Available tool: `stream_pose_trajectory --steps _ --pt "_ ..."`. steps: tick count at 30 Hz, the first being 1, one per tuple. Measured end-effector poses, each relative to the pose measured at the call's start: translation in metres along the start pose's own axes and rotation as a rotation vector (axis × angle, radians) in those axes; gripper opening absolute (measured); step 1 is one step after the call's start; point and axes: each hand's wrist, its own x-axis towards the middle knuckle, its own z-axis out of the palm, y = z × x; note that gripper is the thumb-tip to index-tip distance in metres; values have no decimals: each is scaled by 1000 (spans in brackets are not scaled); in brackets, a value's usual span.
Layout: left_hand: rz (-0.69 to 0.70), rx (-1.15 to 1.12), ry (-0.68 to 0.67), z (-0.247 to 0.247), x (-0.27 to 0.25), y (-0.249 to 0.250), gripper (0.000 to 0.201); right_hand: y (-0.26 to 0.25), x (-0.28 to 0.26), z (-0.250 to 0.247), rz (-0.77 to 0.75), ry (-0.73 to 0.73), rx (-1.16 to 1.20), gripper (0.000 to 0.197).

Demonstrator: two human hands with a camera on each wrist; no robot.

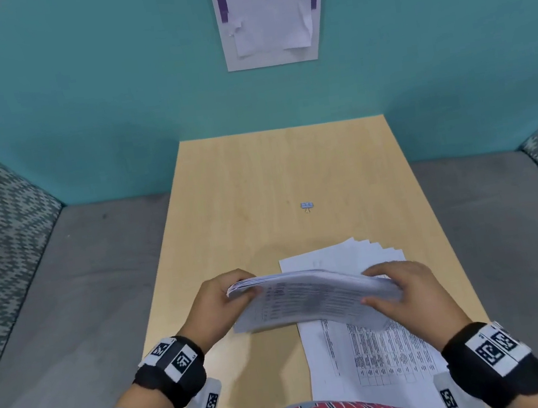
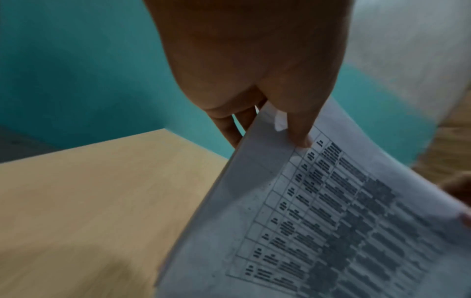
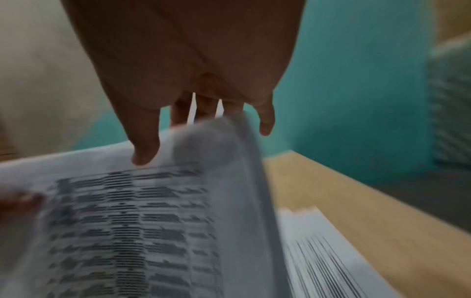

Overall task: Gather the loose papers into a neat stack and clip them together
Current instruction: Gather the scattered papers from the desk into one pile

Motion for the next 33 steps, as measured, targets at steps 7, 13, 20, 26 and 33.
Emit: stream_pose_trajectory --steps 7,13,20,26,33 --pt "293 221 -94 -1 -1 80 16 -56 25 -1 -127 -180 -21 6" --pt "95 -175 53 -43 1 80 21 -38 29 -19 3 9 568 4" --pt "15 -482 -109 -16 1 52 43 -28 16 -15 127 5 920 24" --pt "-27 -307 -114 28 6 40 14 -22 12 14 30 -67 610 17" --pt "55 -307 -42 32 2 43 31 -24 5 18 22 118 673 26"
